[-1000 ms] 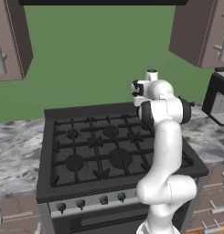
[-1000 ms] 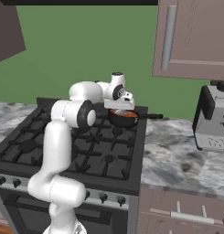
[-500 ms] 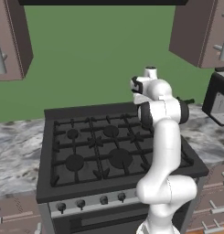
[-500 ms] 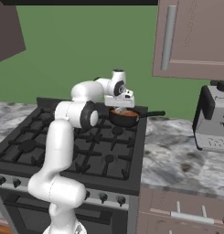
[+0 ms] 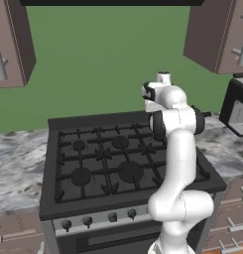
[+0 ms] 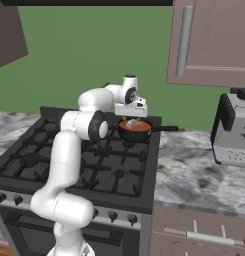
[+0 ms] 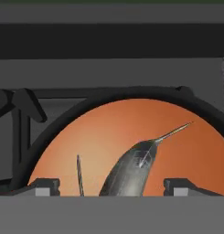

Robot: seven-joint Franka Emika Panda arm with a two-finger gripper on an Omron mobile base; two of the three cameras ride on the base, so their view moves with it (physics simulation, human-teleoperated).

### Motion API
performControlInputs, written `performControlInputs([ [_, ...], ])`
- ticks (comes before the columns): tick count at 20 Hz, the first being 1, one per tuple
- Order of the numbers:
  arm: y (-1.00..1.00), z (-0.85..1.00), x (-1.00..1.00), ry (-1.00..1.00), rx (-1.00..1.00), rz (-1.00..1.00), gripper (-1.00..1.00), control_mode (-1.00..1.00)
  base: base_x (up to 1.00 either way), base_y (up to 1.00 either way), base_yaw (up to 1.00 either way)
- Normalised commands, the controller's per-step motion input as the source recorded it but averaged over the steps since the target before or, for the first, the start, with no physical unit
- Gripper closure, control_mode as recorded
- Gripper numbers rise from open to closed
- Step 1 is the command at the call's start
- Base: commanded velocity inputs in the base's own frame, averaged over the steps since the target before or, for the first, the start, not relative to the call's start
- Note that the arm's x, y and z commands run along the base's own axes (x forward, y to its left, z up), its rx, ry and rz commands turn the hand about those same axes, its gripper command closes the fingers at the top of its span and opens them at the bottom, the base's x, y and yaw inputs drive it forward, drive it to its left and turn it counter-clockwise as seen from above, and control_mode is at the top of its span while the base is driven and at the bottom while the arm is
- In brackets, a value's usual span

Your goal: Retrieve the fish from the fridge and place it on the saucepan with marinade on the stove.

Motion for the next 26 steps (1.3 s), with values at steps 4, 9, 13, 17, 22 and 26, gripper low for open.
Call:
performControlInputs([
  [4,0.0,0.09,-0.15,0.0,0.0,0.0,-1.0,-1.0,0.0,0.0,0.0],
  [9,0.0,0.31,-0.24,0.0,0.0,0.0,-1.0,-1.0,0.0,0.0,0.0],
  [13,0.02,0.58,-0.48,0.0,0.0,-0.01,-1.0,-1.0,0.0,0.0,0.0],
  [17,0.04,0.61,-0.91,0.0,0.0,-0.01,-1.0,-1.0,0.0,0.0,0.0],
  [22,0.33,0.87,-1.0,-0.04,-0.03,-0.01,-1.0,-1.0,0.0,0.0,0.0],
  [26,0.47,0.69,-1.0,0.0,-0.03,0.0,-1.0,-1.0,0.0,0.0,0.0],
])
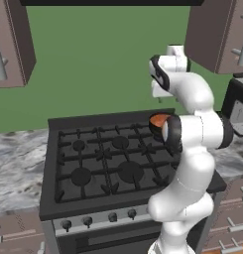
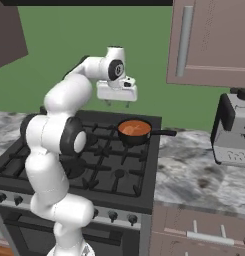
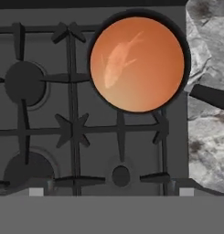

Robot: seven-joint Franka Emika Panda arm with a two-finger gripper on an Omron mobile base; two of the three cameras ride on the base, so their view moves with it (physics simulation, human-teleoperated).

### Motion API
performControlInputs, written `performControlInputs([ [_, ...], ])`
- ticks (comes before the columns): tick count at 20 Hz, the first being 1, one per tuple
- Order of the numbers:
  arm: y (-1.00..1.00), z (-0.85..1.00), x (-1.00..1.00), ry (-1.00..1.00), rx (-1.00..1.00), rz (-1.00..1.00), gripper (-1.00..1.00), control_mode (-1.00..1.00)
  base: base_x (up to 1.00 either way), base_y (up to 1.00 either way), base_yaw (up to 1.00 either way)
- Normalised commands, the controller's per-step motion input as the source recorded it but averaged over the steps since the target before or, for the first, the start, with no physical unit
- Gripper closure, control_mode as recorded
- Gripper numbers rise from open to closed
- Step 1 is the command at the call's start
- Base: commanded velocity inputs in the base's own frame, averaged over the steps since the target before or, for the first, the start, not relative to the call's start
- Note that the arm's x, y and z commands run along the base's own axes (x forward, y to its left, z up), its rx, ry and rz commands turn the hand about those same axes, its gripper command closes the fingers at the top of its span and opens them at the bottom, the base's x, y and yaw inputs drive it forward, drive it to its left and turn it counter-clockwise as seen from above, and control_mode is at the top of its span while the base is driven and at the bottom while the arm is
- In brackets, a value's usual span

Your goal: Retrieve the fish from the fridge and place it on the saucepan with marinade on the stove.

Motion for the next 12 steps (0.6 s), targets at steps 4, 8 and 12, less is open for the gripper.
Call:
performControlInputs([
  [4,0.5,0.29,-1.0,0.0,-0.03,0.0,-1.0,-1.0,0.0,0.0,0.0],
  [8,0.41,0.28,-1.0,0.0,-0.01,0.0,-1.0,-1.0,0.0,0.0,0.0],
  [12,0.21,0.37,-1.0,0.0,0.0,0.0,-1.0,-1.0,0.0,0.0,0.0],
])
